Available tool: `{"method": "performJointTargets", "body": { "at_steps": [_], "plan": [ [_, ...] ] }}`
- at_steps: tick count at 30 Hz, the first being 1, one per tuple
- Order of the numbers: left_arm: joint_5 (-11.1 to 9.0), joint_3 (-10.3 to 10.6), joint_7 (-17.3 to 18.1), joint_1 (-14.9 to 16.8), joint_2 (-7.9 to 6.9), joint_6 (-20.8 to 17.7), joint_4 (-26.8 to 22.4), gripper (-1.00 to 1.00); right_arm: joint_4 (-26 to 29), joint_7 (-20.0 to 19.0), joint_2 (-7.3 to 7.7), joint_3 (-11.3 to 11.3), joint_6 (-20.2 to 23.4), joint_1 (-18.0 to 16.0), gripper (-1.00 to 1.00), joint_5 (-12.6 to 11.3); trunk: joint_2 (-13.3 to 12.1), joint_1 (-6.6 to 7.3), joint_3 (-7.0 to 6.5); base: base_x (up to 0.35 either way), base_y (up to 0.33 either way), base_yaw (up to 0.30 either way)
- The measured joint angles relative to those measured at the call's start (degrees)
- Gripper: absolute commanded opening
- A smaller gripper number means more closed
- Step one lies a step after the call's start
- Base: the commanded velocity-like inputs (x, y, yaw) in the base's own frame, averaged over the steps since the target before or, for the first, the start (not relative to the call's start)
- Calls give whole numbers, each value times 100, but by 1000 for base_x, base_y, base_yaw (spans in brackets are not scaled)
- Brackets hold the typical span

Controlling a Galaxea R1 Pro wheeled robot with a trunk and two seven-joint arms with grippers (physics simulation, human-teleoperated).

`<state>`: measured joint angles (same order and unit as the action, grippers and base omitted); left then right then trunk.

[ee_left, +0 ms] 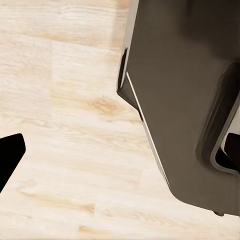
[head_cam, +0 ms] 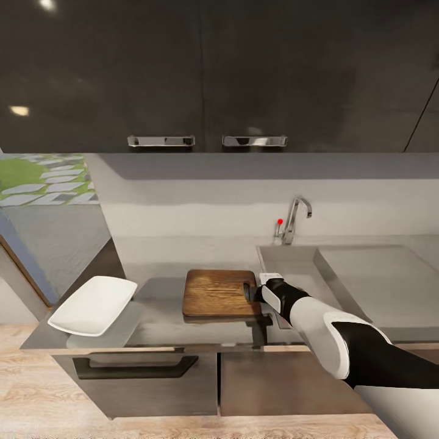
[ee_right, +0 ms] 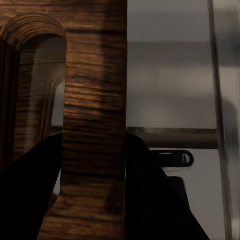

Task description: In the kitchen, take the Vidalia onion out of the sink, dice it on the chopping board with the paring knife, put the diced onion into the bowl on the countertop, then place both the paring knife and the chopping board into the sink.

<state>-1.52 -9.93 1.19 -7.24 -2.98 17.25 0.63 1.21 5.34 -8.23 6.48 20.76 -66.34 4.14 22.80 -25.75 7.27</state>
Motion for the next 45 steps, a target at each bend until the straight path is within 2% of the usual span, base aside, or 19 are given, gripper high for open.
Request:
{"method": "performJointTargets", "body": {
  "at_steps": [13, 33, 34, 35, 45],
  "plan": [
    [0, -1, 0, -1, 0, 6, 0, 100, -10, 5, -17, -109, 9, -14, -100, 27, 10, 6, 30, 72, 42, 0],
    [0, 1, 0, -1, -1, 4, 0, 100, -4, 4, -26, -48, 2, -10, -100, 16, 8, 3, 29, 28, 11, 0],
    [0, 0, 0, -1, -1, 5, 0, 100, -4, 4, -26, -48, 3, -10, 100, 16, 8, 3, 30, 0, 0, 0],
    [0, 0, 0, 0, 0, 5, 0, 100, 1, 1, -26, 5, 0, 0, 100, 1, -1, 0, 33, 0, 0, 0],
    [0, 0, 0, 0, -4, 3, 0, 100, 1, 11, -30, 8, 0, -1, 100, -1, 1, 0, 33, 0, 0, 0]
  ]
}}
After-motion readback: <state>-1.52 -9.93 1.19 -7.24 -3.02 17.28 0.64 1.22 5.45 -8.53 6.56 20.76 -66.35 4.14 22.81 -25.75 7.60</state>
